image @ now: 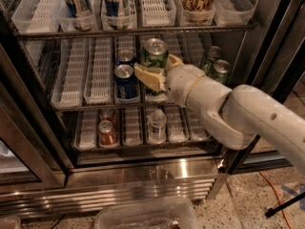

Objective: Pick green can from middle shelf of fridge

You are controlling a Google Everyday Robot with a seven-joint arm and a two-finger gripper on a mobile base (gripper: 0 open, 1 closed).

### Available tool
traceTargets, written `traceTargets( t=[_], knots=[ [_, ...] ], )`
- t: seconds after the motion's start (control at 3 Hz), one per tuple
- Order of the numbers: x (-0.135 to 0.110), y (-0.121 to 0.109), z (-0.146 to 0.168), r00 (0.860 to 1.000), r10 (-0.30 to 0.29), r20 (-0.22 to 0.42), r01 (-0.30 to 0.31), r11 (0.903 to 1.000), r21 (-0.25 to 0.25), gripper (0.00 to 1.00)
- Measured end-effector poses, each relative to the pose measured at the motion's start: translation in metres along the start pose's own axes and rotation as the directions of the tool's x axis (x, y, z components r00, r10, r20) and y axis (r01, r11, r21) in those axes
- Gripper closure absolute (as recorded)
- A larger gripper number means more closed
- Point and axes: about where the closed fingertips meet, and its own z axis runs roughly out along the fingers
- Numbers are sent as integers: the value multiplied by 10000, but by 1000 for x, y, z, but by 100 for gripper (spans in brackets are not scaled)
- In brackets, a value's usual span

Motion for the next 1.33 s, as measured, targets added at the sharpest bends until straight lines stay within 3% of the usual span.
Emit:
traceTargets(
  t=[0.33, 0.67, 1.0, 1.33],
  knots=[
    [-19, 26, 9, 9989, 92, -467, -152, 9915, -1290, 100],
    [-3, 32, 1, 9907, -2, -1361, -334, 9691, -2445, 100],
    [29, 26, -21, 9659, -300, -2571, -604, 9398, -3364, 100],
    [51, 24, -49, 9432, -582, -3271, -800, 9158, -3936, 100]
  ],
)
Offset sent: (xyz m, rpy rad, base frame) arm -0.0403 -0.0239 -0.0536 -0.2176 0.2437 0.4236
